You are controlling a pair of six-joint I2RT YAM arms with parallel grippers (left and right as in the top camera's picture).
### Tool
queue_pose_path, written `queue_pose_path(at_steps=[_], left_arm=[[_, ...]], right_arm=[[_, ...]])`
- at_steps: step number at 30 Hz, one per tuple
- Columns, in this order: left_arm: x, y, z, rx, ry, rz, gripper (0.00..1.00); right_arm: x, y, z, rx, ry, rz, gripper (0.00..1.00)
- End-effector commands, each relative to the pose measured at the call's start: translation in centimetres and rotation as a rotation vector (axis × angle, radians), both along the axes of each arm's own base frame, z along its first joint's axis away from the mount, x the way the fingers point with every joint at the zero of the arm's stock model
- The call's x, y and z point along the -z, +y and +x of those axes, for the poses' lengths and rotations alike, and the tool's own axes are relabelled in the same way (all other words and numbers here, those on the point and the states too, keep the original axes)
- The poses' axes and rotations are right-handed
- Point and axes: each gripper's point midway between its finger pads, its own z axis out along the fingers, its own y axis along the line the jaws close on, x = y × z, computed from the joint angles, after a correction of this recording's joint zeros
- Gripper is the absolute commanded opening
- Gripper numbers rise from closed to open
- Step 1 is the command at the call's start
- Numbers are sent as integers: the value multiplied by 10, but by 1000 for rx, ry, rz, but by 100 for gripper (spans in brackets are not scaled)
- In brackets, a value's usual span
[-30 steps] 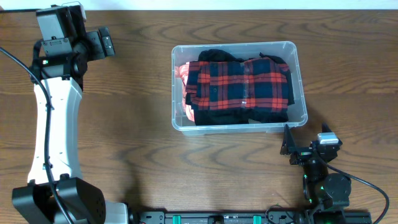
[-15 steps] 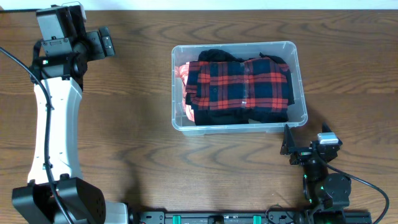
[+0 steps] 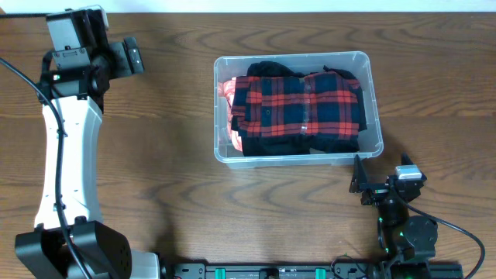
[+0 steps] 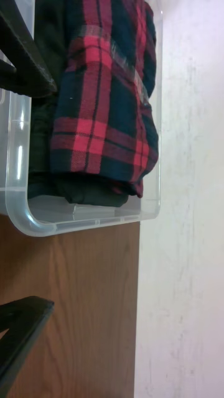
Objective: Pack container
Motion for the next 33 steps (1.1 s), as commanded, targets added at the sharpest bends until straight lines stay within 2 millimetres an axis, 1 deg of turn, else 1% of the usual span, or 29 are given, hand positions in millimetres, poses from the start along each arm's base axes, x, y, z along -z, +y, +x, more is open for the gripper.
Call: queue_pose_path(at_steps=[1, 7, 13, 18, 21, 26, 31, 33], left_arm=[[0, 2, -5, -12, 17, -8, 98], [15, -13, -12, 31, 72, -51, 98], [43, -26, -40, 54, 204, -87, 98], [71, -37, -60, 73, 245, -91, 98], [87, -41, -66, 83, 202, -84, 98], [113, -51, -77, 109, 74, -62, 98], [144, -59, -101, 128, -29, -47, 98], [154, -60, -111, 131, -66, -42, 98]], right_arm=[[1, -4, 0, 20, -1, -13, 99], [1, -4, 0, 20, -1, -13, 99], [1, -4, 0, 20, -1, -13, 99], [1, -4, 0, 20, -1, -13, 99], [1, -4, 0, 20, -1, -13, 99], [1, -4, 0, 20, -1, -13, 99], [0, -4, 0, 20, -1, -13, 99], [1, -4, 0, 20, -1, -13, 99]])
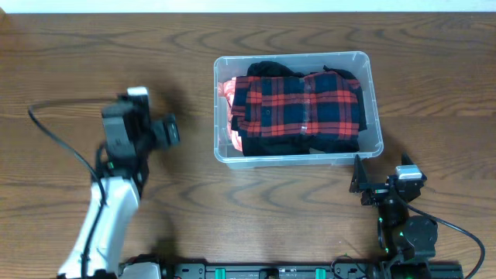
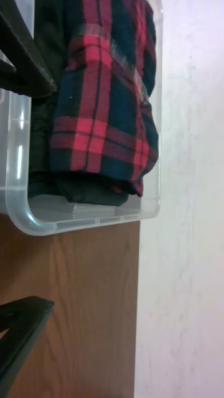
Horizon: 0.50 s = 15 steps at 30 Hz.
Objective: Pack container
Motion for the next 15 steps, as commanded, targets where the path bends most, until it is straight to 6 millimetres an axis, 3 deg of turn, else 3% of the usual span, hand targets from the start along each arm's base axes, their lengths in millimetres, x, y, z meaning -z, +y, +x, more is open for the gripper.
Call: queue_pose_path(at_steps=[1, 11, 15], left_arm=[[21, -4, -23, -1, -35, -4, 98], [67, -7, -77, -2, -50, -2, 98], [74, -8, -90, -1, -66, -1, 98]], right_arm=[[1, -4, 0, 20, 0, -13, 99], [1, -4, 0, 20, 0, -13, 99], [1, -4, 0, 20, 0, -13, 99]])
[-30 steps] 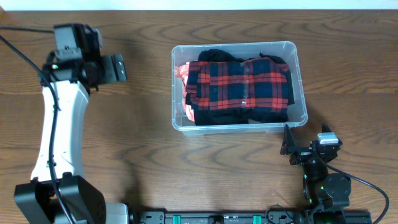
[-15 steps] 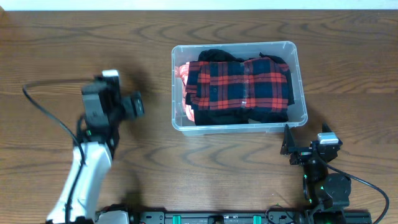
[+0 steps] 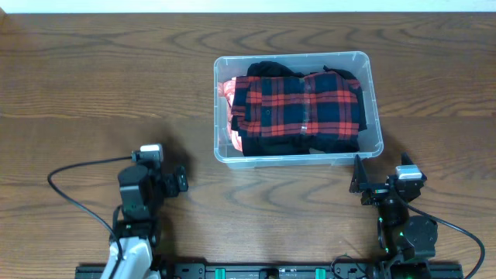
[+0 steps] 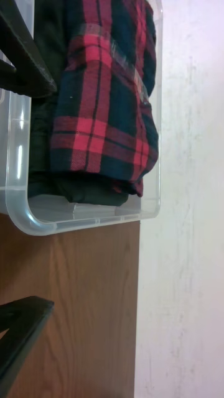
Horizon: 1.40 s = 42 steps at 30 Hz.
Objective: Pack container
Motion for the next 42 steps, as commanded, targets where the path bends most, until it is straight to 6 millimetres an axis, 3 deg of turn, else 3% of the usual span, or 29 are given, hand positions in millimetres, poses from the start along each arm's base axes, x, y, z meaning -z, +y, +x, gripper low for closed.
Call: queue_pose_path(at_steps=[1, 11, 24, 35, 42], left_arm=[[-2, -1, -5, -4, -40, -3, 98], [-14, -2, -12, -4, -133, 2, 98], [-69, -4, -9, 7, -358, 15, 98], [-79, -12, -24, 7, -401, 56, 98], [-105, -15, -25, 15, -519, 95, 98]], right_arm=[[0, -4, 0, 20, -1, -13, 99], [0, -4, 0, 20, -1, -13, 99], [0, -4, 0, 20, -1, -13, 99], [0, -4, 0, 20, -1, -13, 99], [0, -4, 0, 20, -1, -13, 99]])
